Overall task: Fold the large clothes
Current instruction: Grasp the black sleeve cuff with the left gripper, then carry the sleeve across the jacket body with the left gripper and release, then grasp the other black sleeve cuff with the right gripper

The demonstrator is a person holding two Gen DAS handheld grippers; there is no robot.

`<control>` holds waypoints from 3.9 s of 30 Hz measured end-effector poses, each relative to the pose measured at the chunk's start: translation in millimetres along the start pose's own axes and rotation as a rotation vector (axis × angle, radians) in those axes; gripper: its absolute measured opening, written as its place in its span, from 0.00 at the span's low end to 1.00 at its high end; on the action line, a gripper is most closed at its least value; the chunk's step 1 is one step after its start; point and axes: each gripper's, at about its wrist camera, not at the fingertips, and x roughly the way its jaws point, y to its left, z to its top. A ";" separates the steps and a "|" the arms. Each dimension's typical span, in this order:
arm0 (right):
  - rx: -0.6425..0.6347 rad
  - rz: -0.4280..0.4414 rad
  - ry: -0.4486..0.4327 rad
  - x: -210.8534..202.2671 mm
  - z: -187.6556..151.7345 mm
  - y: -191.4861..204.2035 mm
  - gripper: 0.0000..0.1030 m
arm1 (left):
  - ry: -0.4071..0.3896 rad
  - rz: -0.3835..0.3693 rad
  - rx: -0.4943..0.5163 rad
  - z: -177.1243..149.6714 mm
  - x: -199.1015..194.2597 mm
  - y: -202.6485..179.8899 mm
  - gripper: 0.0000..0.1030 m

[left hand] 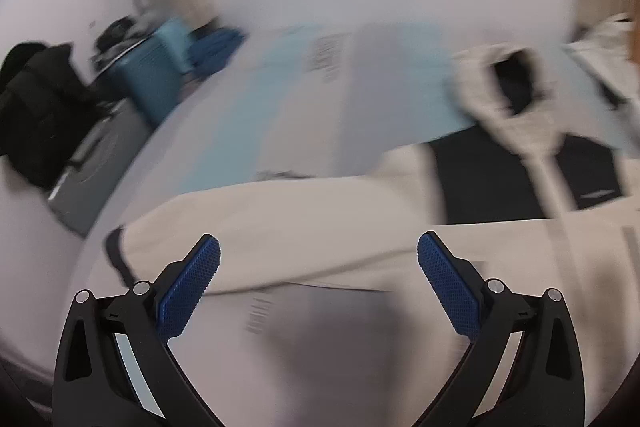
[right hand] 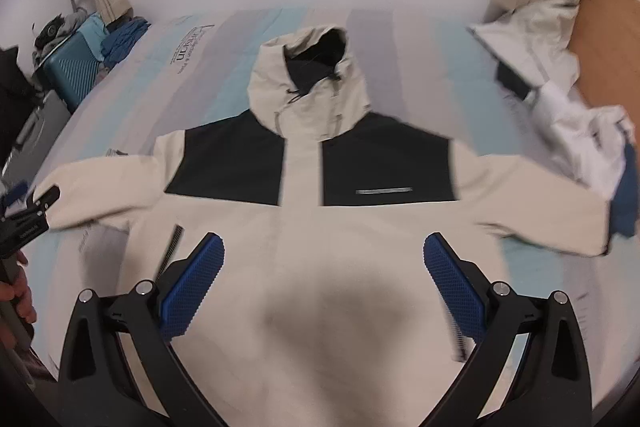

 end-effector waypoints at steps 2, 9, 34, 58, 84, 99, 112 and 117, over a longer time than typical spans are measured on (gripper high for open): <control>0.036 0.019 0.011 20.6 4.7 14.7 0.93 | 0.032 0.057 -0.012 -5.0 38.3 39.8 0.94; 0.049 -0.013 0.013 75.5 15.4 51.9 0.93 | 0.165 0.185 -0.164 -38.9 143.6 205.2 0.94; 0.100 -0.150 0.198 186.9 -0.9 2.6 0.93 | 0.125 0.171 -0.160 -39.4 146.7 215.6 0.43; 0.211 -0.055 0.180 133.5 -9.5 -266.4 0.93 | -0.089 -0.171 0.081 102.4 14.2 -333.9 0.43; 0.284 -0.030 0.184 109.5 -36.4 -379.5 0.93 | -0.048 -0.424 0.370 40.8 -41.5 -538.8 0.94; 0.008 0.273 0.087 148.5 47.3 -135.9 0.93 | 0.106 -0.302 0.082 41.5 106.8 -285.0 0.94; -0.034 0.060 0.191 198.6 2.8 -190.4 0.85 | 0.139 -0.136 0.267 -7.2 149.8 -280.9 0.94; 0.098 0.037 0.077 140.2 -0.6 -246.2 0.92 | 0.092 -0.185 0.290 10.7 114.2 -302.3 0.94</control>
